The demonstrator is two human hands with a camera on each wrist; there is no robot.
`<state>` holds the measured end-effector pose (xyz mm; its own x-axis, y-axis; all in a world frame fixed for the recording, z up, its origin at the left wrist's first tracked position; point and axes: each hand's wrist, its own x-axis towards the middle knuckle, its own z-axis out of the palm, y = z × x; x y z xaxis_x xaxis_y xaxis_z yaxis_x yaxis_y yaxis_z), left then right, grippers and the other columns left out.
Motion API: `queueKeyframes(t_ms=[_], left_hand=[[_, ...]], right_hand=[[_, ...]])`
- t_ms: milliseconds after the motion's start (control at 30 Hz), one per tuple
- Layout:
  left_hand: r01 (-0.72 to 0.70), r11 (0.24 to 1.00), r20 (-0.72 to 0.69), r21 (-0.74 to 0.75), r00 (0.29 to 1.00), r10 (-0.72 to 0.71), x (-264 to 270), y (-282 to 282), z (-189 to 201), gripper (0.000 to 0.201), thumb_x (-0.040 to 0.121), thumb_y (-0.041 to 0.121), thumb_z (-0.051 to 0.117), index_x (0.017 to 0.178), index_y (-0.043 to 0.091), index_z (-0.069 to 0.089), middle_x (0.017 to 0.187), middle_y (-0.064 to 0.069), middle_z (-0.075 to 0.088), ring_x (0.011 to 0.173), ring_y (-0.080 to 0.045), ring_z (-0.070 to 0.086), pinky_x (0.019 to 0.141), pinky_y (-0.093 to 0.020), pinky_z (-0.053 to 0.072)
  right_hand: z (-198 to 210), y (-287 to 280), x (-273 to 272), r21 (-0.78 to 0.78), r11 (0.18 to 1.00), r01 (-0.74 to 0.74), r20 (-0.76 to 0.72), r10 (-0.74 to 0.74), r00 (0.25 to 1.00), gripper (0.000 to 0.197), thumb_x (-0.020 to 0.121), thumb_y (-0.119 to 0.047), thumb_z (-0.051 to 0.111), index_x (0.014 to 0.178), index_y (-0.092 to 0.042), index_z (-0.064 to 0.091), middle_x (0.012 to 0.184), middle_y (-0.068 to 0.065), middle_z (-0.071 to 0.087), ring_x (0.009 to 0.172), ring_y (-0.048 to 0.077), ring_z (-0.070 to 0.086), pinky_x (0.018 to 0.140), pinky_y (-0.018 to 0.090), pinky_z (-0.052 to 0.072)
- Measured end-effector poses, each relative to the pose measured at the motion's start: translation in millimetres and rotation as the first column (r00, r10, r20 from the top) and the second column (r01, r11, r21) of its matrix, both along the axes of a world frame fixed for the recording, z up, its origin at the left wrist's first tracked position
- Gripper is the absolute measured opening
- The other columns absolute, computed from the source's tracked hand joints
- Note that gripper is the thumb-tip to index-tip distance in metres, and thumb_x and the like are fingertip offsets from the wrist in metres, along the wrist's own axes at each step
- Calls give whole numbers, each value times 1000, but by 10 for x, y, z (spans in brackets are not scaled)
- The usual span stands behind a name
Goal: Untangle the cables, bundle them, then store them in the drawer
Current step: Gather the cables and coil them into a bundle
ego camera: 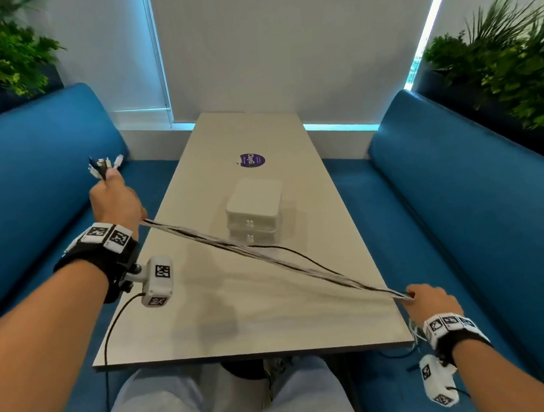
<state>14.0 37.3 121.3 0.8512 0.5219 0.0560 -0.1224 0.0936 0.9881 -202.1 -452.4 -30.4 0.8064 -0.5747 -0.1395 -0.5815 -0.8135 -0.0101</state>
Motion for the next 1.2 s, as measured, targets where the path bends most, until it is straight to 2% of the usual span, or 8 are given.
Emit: queueKeyframes(t_ms=[100, 200, 400, 600, 800, 933, 1067, 1200], left_hand=[[-35, 997, -38, 66, 999, 38, -2, 94, -71, 34, 93, 47, 37, 71, 22, 42, 55, 0, 36, 43, -19, 33, 46, -28, 32], [-54, 991, -71, 122, 996, 63, -24, 132, -91, 34, 95, 46, 36, 76, 19, 47, 62, -3, 41, 48, -21, 38, 46, -30, 36], [40, 971, -32, 237, 999, -33, -52, -81, 13, 33, 98, 40, 34, 80, 15, 47, 63, -6, 38, 49, -20, 37, 41, -26, 32], [77, 955, -15, 287, 997, -75, -60, -131, 22, 35, 92, 49, 35, 75, 20, 45, 62, -3, 41, 61, -22, 41, 59, -37, 37], [123, 946, -23, 300, 992, -122, -42, -122, -88, 35, 93, 49, 36, 76, 20, 44, 62, -3, 40, 61, -22, 39, 62, -38, 39], [125, 944, -25, 306, 992, -123, -56, -167, -101, 35, 92, 50, 37, 74, 21, 43, 63, -3, 41, 62, -22, 41, 62, -39, 40], [130, 944, -28, 303, 991, -128, -55, -198, -100, 35, 90, 53, 38, 73, 23, 44, 62, -1, 42, 60, -22, 41, 63, -41, 41], [167, 947, -19, 274, 985, -169, -87, -320, -119, 32, 93, 49, 39, 74, 24, 43, 60, 2, 39, 53, -18, 35, 62, -39, 36]], right_hand=[[-206, -218, -194, 44, 997, 60, -50, -58, 997, 19, 88, -45, 57, 78, -30, 61, 77, -12, 61, 76, 12, 58, 76, 31, 44], [-376, -433, -320, 87, 992, 89, -54, -84, 995, 30, 79, -58, 66, 82, -30, 57, 89, -5, 57, 80, 18, 61, 78, 33, 53], [-227, -236, -96, 213, 977, 4, 29, -11, 1000, 24, 88, -30, 69, 102, -24, 49, 93, 4, 62, 80, 23, 58, 68, 29, 44], [-84, -97, 71, 330, 943, -52, 89, 24, 996, 24, 88, -29, 66, 99, -24, 45, 88, 1, 60, 77, 21, 56, 66, 30, 40], [-66, -231, -44, 233, 971, 60, -8, -60, 998, 31, 75, -41, 75, 86, -24, 50, 82, -3, 62, 72, 13, 59, 59, 27, 46], [-99, -327, -91, 152, 976, 153, -64, -145, 987, 62, 66, -56, 79, 100, -18, 43, 88, 1, 61, 75, 19, 62, 58, 29, 49], [-138, -409, -45, 195, 972, 132, 6, -136, 991, 77, 70, -40, 84, 121, -12, 34, 119, 15, 59, 100, 32, 62, 81, 39, 54], [-77, -317, 19, 241, 970, 4, -110, 23, 994, 102, 75, -36, 75, 154, -23, 12, 153, 13, 28, 136, 32, 39, 106, 47, 42]])
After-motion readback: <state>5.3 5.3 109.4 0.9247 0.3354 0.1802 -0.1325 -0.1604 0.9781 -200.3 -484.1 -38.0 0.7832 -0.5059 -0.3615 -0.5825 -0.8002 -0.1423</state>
